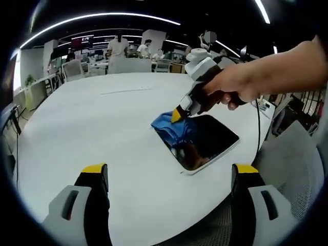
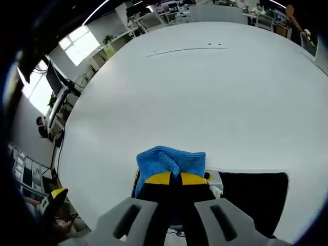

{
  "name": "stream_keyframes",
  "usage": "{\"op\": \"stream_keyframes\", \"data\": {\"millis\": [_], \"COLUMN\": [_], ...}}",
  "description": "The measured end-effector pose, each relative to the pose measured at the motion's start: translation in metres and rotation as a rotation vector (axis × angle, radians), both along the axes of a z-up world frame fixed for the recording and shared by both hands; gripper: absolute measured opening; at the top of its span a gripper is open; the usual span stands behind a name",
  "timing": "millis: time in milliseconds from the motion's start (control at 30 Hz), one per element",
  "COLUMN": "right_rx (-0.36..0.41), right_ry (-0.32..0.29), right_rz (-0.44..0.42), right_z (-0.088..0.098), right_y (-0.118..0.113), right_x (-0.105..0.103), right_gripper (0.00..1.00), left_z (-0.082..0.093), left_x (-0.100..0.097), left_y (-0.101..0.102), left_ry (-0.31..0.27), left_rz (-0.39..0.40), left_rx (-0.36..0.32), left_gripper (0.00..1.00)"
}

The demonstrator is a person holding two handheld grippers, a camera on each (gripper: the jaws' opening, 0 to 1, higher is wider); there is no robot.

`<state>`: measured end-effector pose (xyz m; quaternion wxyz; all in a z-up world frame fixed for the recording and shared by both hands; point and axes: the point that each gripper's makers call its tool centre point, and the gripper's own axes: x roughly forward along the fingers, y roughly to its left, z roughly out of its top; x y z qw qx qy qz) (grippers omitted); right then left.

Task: Wipe the mirror surface with the cleaning cloth until all visible marks leave the cleaned area.

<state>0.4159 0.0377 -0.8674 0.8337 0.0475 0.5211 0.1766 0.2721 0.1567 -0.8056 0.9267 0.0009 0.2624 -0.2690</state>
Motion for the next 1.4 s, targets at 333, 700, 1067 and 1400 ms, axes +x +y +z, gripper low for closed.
{"op": "stream_keyframes", "data": {"millis": [333, 700, 1067, 1400], "right_rx": [-0.026, -0.014, 0.001, 0.007], "right_ry": [-0.016, -0.029, -0.032, -0.027], "right_rz": [-0.017, -0.07, -0.063, -0.066], "right_z": [-0.001, 0.001, -0.004, -0.004], "right_y": [-0.008, -0.008, -0.004, -0.002], "right_x": [0.001, -0.004, -0.029, -0.051], "right_gripper": [0.0, 0.0, 0.0, 0.0], "left_z": [0.0, 0.002, 0.001, 0.001], "left_x": [0.0, 0.0, 0.0, 0.0], "left_y": [0.001, 0.0, 0.003, 0.003], "left_ry": [0.004, -0.007, -0.01, -0.011], "left_rz": [-0.001, -0.008, -0.007, -0.003], "left_rx": [-0.006, -0.005, 0.003, -0.004], "left_gripper": [0.99, 0.99, 0.99, 0.99]}}
